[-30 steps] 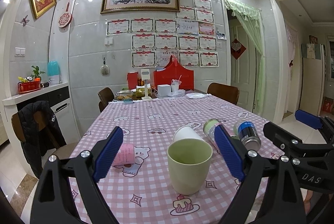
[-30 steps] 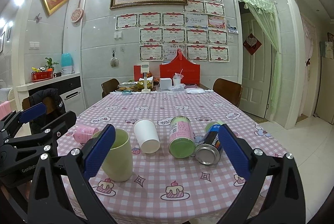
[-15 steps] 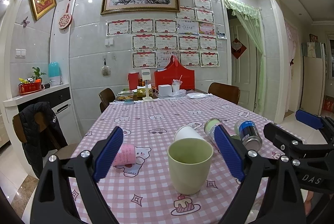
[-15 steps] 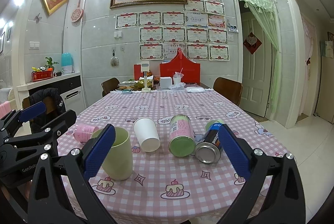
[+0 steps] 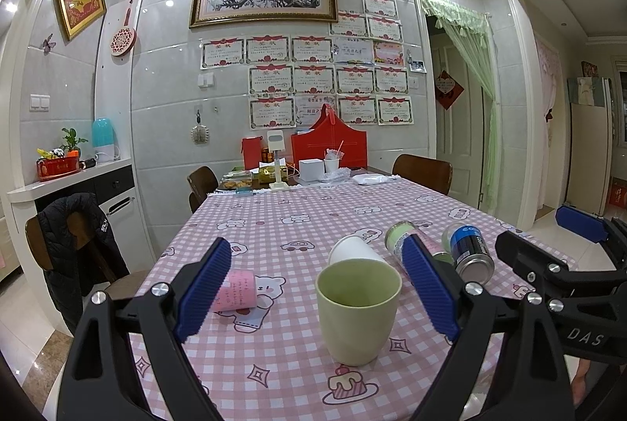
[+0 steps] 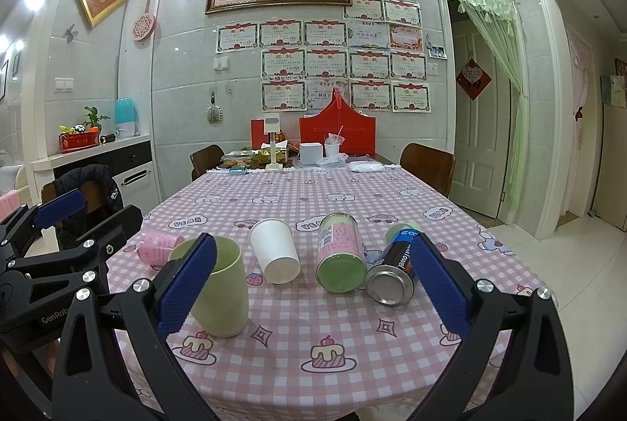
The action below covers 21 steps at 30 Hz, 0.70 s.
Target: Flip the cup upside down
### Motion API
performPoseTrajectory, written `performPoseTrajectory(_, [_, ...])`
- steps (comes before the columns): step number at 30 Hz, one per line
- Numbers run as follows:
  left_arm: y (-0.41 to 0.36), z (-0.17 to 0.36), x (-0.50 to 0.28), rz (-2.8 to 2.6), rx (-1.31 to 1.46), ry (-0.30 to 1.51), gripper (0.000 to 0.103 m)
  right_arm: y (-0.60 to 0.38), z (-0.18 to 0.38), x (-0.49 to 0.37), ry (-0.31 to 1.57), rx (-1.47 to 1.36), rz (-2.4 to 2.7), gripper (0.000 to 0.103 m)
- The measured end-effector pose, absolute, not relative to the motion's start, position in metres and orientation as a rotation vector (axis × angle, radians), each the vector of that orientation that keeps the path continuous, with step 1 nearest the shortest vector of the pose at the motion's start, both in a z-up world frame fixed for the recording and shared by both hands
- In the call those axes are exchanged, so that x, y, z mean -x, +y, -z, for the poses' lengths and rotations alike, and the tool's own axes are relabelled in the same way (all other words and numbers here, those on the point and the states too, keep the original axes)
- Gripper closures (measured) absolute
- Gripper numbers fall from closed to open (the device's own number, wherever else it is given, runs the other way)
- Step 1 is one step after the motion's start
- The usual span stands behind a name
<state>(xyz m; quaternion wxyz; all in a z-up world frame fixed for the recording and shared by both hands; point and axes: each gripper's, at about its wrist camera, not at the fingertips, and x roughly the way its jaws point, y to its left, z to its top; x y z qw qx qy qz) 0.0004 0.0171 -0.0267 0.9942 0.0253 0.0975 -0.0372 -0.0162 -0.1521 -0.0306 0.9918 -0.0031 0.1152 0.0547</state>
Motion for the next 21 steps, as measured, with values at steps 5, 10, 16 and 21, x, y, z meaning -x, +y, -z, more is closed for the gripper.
performPoseTrajectory(5, [0.0171,0.0269,-0.0004,0.075,-0.051,0.196,0.015,-0.1521,0.0305,0.0163,0.231,0.006,-0.109,0.008])
performPoseTrajectory(10, [0.0168,0.0270,-0.0005,0.074,-0.051,0.196,0.015,-0.1522,0.0303,0.0162,0.232,0.006,-0.110,0.008])
performPoseTrajectory(16, [0.0169,0.0271,-0.0006,0.074,-0.052,0.195,0.015,-0.1521,0.0302,0.0163,0.232,0.006,-0.110,0.008])
performPoseTrajectory(21, [0.0170,0.0271,-0.0005,0.075,-0.051,0.196,0.015,-0.1522,0.0313,0.0160,0.232,0.006,-0.109,0.008])
